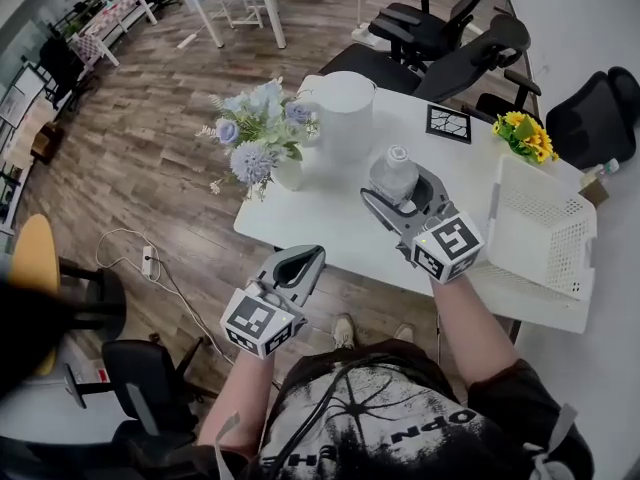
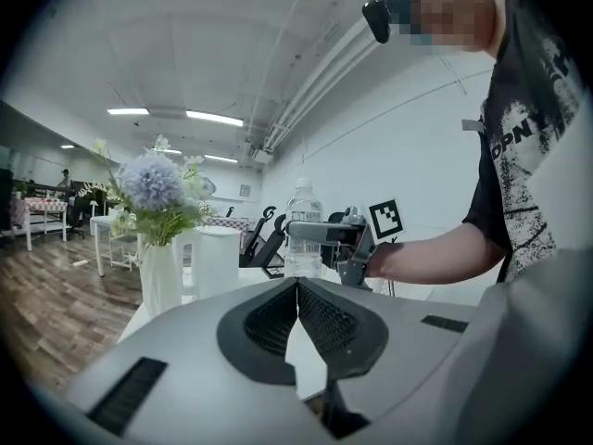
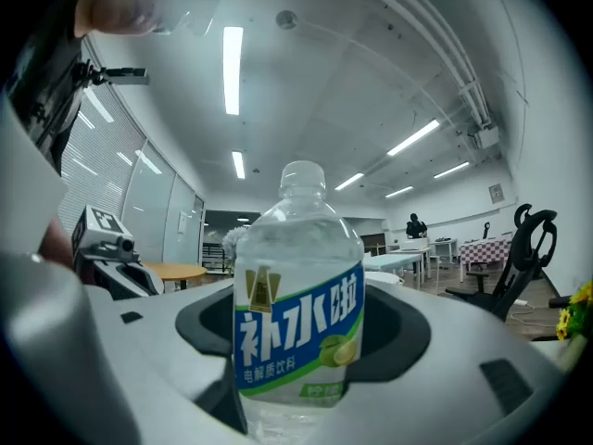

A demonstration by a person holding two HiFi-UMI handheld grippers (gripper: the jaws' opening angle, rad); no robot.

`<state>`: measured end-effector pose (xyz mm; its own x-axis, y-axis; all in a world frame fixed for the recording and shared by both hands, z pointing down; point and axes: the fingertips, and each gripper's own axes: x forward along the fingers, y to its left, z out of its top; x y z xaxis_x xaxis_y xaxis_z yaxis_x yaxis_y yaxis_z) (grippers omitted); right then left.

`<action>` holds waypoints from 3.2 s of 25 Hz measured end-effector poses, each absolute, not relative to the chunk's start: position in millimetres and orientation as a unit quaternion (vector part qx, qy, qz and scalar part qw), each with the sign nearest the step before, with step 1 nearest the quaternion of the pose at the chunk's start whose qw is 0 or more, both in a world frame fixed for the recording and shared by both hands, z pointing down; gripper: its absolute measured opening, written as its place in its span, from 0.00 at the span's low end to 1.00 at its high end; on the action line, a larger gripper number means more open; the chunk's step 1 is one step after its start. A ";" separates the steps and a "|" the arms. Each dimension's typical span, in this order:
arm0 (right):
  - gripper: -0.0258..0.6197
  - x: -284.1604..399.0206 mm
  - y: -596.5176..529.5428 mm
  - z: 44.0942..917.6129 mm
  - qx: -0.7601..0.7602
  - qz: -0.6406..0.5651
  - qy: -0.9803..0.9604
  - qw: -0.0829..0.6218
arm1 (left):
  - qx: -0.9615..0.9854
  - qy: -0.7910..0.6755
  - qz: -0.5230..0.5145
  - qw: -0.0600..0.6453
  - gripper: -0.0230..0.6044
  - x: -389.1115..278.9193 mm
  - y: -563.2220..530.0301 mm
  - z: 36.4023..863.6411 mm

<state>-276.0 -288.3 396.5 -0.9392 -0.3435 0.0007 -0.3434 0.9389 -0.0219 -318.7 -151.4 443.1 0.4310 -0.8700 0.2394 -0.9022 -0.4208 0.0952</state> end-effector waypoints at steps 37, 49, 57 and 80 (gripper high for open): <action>0.54 -277.3 -284.0 571.7 -0.207 -0.019 0.974 -0.087 | 0.857 -0.472 0.119 0.169 0.05 -317.4 -170.1 507.4; 0.56 -272.9 -284.5 550.3 -0.218 -0.009 0.973 -0.074 | 0.862 -0.466 0.118 0.161 0.05 -317.1 -170.9 502.9; 0.55 -256.3 -272.2 527.1 -0.232 0.005 0.969 -0.081 | 0.875 -0.452 0.103 0.140 0.05 -308.9 -174.6 487.7; 0.19 -140.8 -208.8 438.9 -0.271 -0.027 0.960 -0.058 | 0.922 -0.370 0.068 0.087 0.05 -217.3 -183.9 445.3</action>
